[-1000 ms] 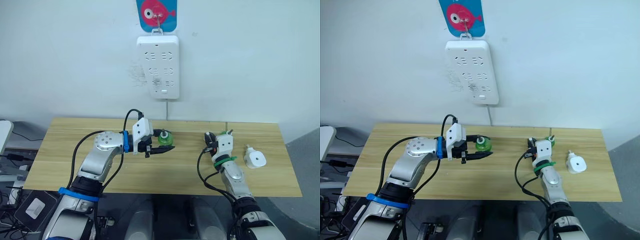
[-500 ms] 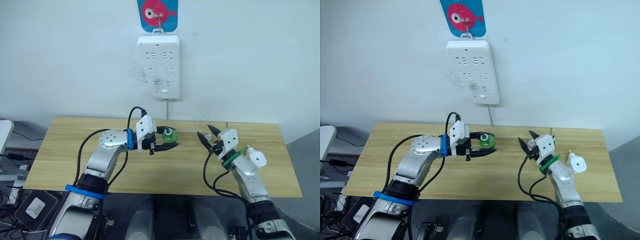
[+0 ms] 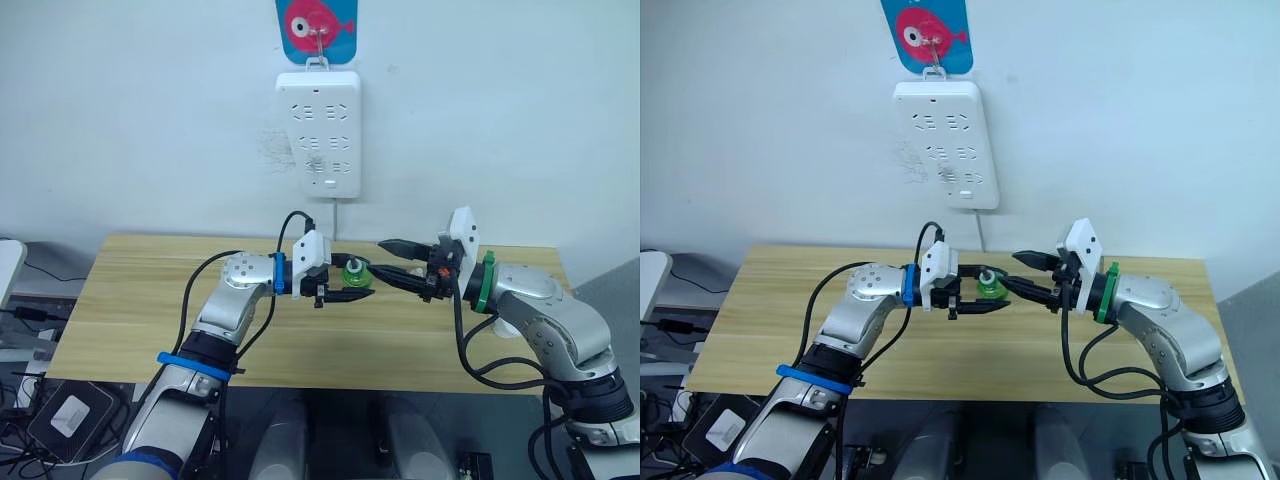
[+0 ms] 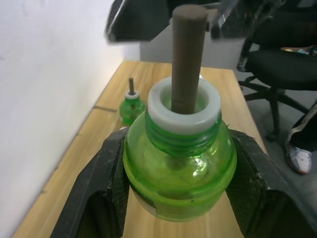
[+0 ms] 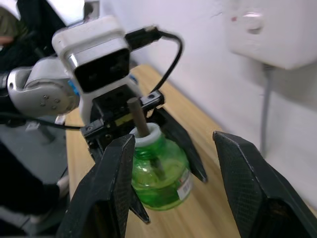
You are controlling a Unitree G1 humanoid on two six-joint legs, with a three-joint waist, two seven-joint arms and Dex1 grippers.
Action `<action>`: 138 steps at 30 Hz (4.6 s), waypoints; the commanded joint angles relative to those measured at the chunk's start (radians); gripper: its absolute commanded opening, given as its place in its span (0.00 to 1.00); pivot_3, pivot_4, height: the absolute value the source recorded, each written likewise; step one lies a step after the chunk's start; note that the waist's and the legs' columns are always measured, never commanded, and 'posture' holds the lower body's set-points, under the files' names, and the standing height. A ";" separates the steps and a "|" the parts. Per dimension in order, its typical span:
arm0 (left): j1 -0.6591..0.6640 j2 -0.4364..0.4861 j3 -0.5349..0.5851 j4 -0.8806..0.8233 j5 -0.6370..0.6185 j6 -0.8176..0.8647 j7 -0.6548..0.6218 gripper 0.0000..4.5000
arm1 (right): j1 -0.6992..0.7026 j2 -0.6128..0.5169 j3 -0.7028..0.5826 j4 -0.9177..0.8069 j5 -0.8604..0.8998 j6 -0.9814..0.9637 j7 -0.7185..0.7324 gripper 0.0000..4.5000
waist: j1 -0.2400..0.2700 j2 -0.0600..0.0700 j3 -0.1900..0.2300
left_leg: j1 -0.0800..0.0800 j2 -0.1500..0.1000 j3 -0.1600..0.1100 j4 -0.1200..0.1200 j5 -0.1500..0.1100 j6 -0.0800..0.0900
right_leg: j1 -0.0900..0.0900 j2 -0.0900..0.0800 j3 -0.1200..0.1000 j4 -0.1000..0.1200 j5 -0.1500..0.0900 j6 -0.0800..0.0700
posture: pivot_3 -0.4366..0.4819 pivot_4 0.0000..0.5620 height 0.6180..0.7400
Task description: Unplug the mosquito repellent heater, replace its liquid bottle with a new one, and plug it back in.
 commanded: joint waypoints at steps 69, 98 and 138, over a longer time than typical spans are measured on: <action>0.119 -0.366 -0.022 -0.193 0.082 -0.155 0.537 1.00 | 0.146 0.186 -0.452 -0.158 1.151 0.204 -0.988 0.19 | -0.009 0.000 -0.017 | 0.000 0.000 0.006 0.002 0.000 0.003 | 0.000 -0.001 0.003 0.004 0.000 0.000 | 0.37 0.40 1.00; 0.098 -0.373 -0.020 -0.192 0.056 -0.141 0.548 0.50 | 0.196 0.012 -0.377 -0.168 1.194 0.149 -0.927 0.73 | -0.008 0.000 -0.017 | 0.000 0.000 0.005 0.002 0.000 0.004 | 0.000 0.000 0.003 0.003 0.000 0.000 | 0.37 0.42 1.00; 0.089 -0.207 0.026 -0.215 -0.004 -0.081 0.398 0.50 | 0.124 -0.397 -0.134 0.369 -0.024 0.422 -0.319 0.99 | 0.006 -0.001 -0.017 | 0.000 0.000 0.005 0.002 0.001 0.004 | 0.001 0.000 0.003 0.001 0.000 0.000 | 0.44 0.47 1.00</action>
